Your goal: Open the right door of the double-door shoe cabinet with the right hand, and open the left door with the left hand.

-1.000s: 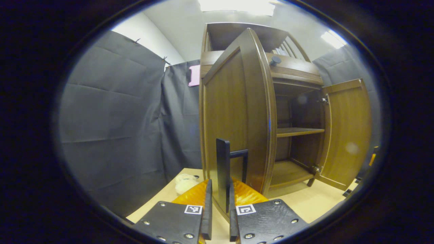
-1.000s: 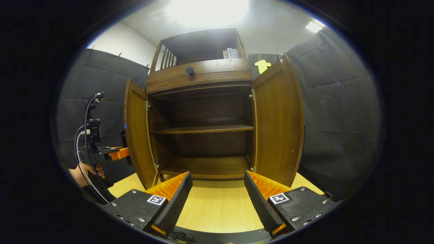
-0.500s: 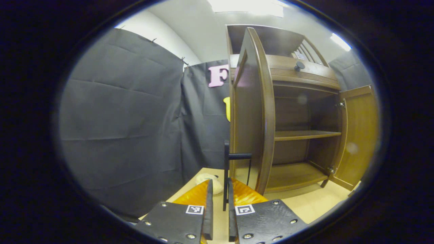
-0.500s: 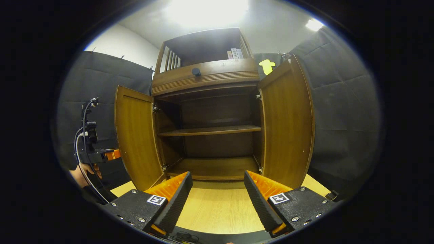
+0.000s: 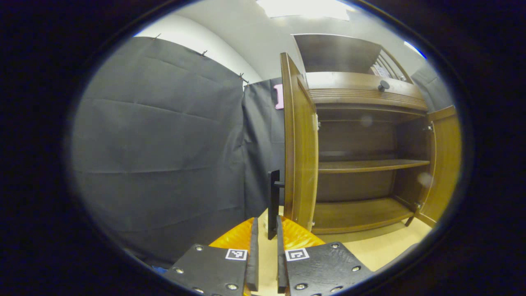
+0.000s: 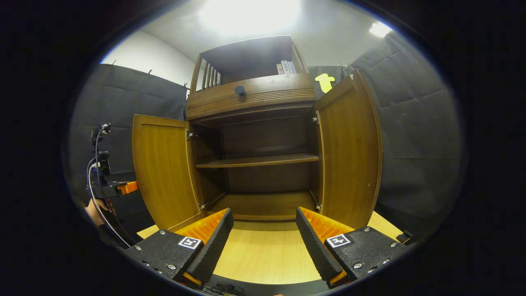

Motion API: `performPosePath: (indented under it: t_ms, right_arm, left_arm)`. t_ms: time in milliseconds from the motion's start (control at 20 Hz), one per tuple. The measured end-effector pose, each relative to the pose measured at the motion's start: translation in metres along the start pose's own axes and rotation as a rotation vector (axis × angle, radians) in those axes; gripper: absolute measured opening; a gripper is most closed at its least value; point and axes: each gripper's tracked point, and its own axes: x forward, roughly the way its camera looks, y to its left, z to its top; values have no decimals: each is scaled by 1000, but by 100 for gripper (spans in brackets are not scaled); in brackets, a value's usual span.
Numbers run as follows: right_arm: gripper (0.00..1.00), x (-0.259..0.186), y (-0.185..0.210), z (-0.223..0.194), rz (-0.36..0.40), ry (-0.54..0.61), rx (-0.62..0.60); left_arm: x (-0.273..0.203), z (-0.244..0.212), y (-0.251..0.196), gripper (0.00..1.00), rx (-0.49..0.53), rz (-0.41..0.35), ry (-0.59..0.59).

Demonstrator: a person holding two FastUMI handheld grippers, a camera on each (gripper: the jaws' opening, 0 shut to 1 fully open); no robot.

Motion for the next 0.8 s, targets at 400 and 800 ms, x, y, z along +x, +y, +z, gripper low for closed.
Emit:
performPosePath:
  t_ms: [400, 800]
  right_arm:
    - [95, -8, -2, 12, 1, -28, 4]
    - [94, -24, -12, 18, -24, -55, -15]
  left_arm:
    - [-56, 54, -38, 13, 25, -108, -72]
    - [-99, 47, -101, 19, 10, -225, -52]
